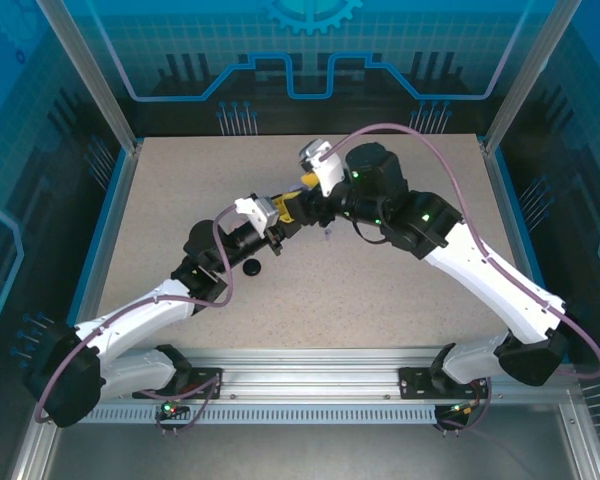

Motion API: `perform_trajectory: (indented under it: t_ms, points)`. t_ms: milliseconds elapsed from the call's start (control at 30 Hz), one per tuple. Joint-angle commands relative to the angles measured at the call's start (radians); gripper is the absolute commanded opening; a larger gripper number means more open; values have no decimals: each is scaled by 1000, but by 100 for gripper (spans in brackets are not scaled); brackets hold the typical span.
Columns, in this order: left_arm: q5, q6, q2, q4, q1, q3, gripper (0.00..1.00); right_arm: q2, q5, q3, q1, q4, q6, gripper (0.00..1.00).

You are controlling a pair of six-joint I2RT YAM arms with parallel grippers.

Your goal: Insert the wireless bluetooth earbuds into the charging case

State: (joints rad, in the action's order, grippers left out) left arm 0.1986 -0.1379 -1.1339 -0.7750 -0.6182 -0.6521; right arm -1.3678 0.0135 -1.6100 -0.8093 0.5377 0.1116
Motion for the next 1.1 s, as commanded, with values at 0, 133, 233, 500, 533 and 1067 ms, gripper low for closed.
perform_trajectory:
  t_ms: [0, 133, 233, 500, 533, 1067]
  points:
    - [8, -8, 20, -35, -6, -16, 0, 69, -38, -22, 54, -25, 79, 62]
    - [9, -9, 26, -37, -7, -12, 0, 122, -67, 10, 122, -32, 150, 65]
    - [5, -11, 29, -41, -7, -8, 0, 145, -61, 61, 184, -32, 209, 66]
    - [-13, -10, 46, -39, -7, -3, 0, 43, 10, 189, 326, 71, 388, 67]
    - [-16, -11, 50, -37, -6, -3, 0, 12, 24, 198, 334, 88, 403, 67]
    - [-53, -13, 104, -17, -6, 20, 0, -677, 65, -41, 336, 265, 458, 49]
